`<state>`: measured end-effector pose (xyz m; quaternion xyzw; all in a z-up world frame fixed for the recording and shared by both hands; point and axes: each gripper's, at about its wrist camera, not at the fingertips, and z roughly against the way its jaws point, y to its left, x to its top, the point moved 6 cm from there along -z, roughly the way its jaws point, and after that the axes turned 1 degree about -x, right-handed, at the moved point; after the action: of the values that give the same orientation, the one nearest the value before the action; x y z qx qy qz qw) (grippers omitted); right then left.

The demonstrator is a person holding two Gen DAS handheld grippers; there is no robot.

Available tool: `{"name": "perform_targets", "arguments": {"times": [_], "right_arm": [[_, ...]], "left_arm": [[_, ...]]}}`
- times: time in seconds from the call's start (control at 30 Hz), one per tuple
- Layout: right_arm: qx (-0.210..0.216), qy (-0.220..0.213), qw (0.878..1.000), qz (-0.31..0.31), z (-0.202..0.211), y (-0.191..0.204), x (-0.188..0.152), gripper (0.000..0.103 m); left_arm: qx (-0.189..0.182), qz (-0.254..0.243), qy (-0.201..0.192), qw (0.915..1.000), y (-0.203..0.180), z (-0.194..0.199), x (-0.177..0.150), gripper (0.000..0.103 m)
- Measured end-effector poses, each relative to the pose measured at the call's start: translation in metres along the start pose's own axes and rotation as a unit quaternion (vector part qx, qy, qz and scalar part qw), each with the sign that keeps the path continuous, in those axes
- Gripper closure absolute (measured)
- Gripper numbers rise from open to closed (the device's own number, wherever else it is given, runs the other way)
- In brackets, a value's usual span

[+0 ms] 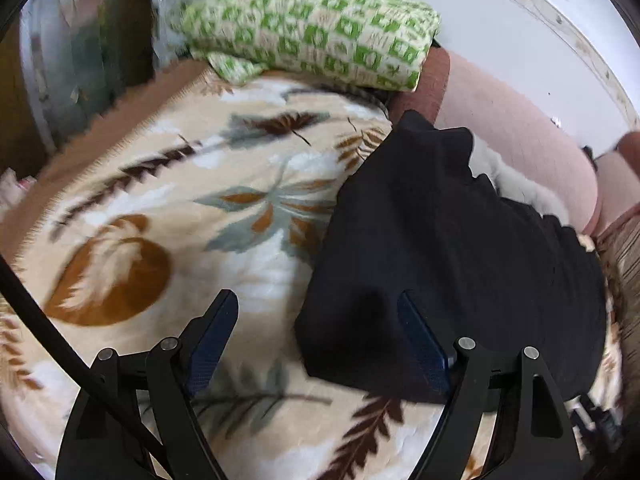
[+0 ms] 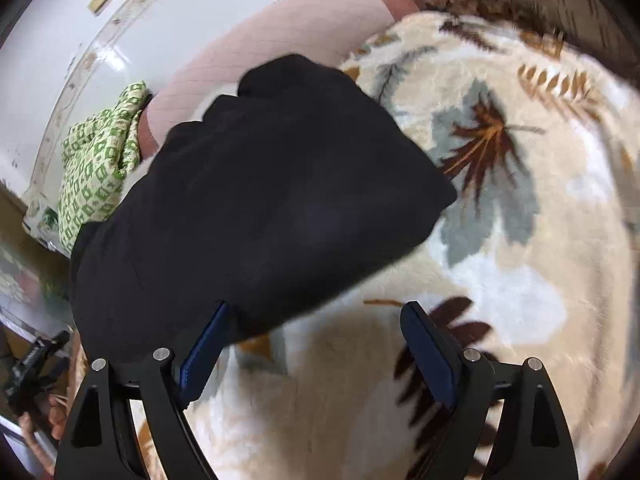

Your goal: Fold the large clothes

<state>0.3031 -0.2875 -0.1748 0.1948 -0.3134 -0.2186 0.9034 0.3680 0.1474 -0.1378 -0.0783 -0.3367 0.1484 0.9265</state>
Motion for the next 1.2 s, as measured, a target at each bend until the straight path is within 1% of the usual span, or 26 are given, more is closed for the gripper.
{"name": "perform_targets", "arguments": {"times": [0.1, 0.13, 0.17, 0.23, 0.3, 0.33, 0.4, 0.43, 0.47, 0.5, 0.53, 0.57, 0.6, 0.63, 0.67, 0.73, 0.77, 0.8, 0.83, 0.9, 0.97, 1.03, 1.1, 1.2], "right_arm": [[0.029, 0.019, 0.999, -0.020, -0.017, 0.001, 0.007, 0.013], [0.040, 0.020, 0.999, -0.024, -0.021, 0.003, 0.011, 0.011], [0.052, 0.018, 0.998, -0.026, -0.024, 0.006, 0.015, 0.011], [0.064, 0.017, 0.997, -0.024, -0.031, 0.012, 0.021, 0.006], [0.076, 0.020, 0.996, -0.028, -0.040, 0.016, 0.027, 0.002], [0.087, 0.024, 0.995, -0.032, -0.046, 0.017, 0.029, 0.000], [0.104, 0.024, 0.994, -0.038, -0.055, 0.017, 0.035, 0.000], [0.112, 0.024, 0.993, -0.041, -0.057, 0.017, 0.038, 0.000], [0.120, 0.022, 0.991, -0.052, -0.059, 0.016, 0.041, 0.000], [0.125, 0.025, 0.990, -0.063, -0.061, 0.015, 0.043, 0.000], [0.125, 0.024, 0.989, -0.069, -0.061, 0.014, 0.044, 0.005], [0.125, 0.022, 0.989, -0.071, -0.059, 0.016, 0.044, 0.019], [0.128, 0.021, 0.989, -0.072, -0.055, 0.017, 0.045, 0.026], [0.131, 0.019, 0.989, -0.072, -0.049, 0.020, 0.047, 0.039], [0.135, 0.016, 0.988, -0.070, -0.043, 0.022, 0.048, 0.049], [0.151, 0.004, 0.986, -0.068, -0.025, 0.028, 0.054, 0.057], [0.159, -0.002, 0.985, -0.068, -0.017, 0.031, 0.056, 0.059], [0.169, -0.012, 0.983, -0.064, -0.005, 0.036, 0.058, 0.059], [0.174, -0.017, 0.983, -0.059, 0.004, 0.041, 0.058, 0.060], [0.181, -0.020, 0.982, -0.043, 0.015, 0.050, 0.055, 0.060], [0.173, -0.017, 0.985, -0.018, 0.024, 0.056, 0.042, 0.060], [0.161, 0.001, 0.987, -0.006, 0.025, 0.055, 0.026, 0.060], [0.147, 0.023, 0.989, -0.009, 0.020, 0.045, 0.010, 0.061], [0.143, 0.041, 0.989, -0.028, 0.009, 0.031, 0.008, 0.061]], "left_arm": [[-0.056, 0.010, 0.030, 0.9979, -0.003, -0.025, 0.005, 0.022], [-0.082, 0.017, 0.040, 0.9957, -0.006, -0.034, 0.007, 0.021], [-0.097, 0.021, 0.045, 0.9941, -0.008, -0.039, 0.008, 0.021], [-0.138, 0.034, 0.057, 0.9882, -0.012, -0.049, 0.010, 0.016], [-0.182, 0.053, 0.075, 0.9790, -0.016, -0.061, 0.009, 0.011], [-0.206, 0.071, 0.087, 0.9720, -0.016, -0.070, 0.007, 0.010], [-0.232, 0.100, 0.101, 0.9622, -0.014, -0.083, 0.004, 0.007], [-0.242, 0.125, 0.109, 0.9559, -0.012, -0.090, 0.000, 0.006], [-0.241, 0.135, 0.105, 0.9554, -0.012, -0.090, 0.001, 0.006], [-0.228, 0.137, 0.100, 0.9588, -0.016, -0.086, 0.001, 0.008], [-0.210, 0.131, 0.097, 0.9641, -0.020, -0.080, 0.001, 0.019], [-0.191, 0.119, 0.093, 0.9700, -0.026, -0.072, 0.002, 0.025], [-0.176, 0.104, 0.087, 0.9751, -0.030, -0.064, 0.003, 0.040], [-0.157, 0.084, 0.077, 0.9810, -0.037, -0.051, 0.004, 0.055], [-0.150, 0.078, 0.074, 0.9828, -0.040, -0.045, 0.005, 0.059], [-0.155, 0.072, 0.060, 0.9835, -0.045, -0.019, 0.008, 0.072], [-0.160, 0.072, 0.056, 0.9829, -0.045, -0.011, 0.009, 0.075], [-0.176, 0.068, 0.049, 0.9809, -0.046, 0.004, 0.009, 0.080], [-0.183, 0.061, 0.041, 0.9803, -0.047, 0.019, 0.009, 0.080], [-0.173, 0.049, 0.035, 0.9830, -0.041, 0.032, 0.005, 0.080], [-0.160, 0.050, 0.049, 0.9846, -0.033, 0.028, -0.004, 0.080], [-0.149, 0.052, 0.066, 0.9853, -0.026, 0.020, -0.013, 0.079], [-0.139, 0.039, 0.073, 0.9868, -0.024, 0.014, -0.021, 0.079], [-0.127, 0.023, 0.079, 0.9885, -0.021, 0.014, -0.032, 0.077]]}}
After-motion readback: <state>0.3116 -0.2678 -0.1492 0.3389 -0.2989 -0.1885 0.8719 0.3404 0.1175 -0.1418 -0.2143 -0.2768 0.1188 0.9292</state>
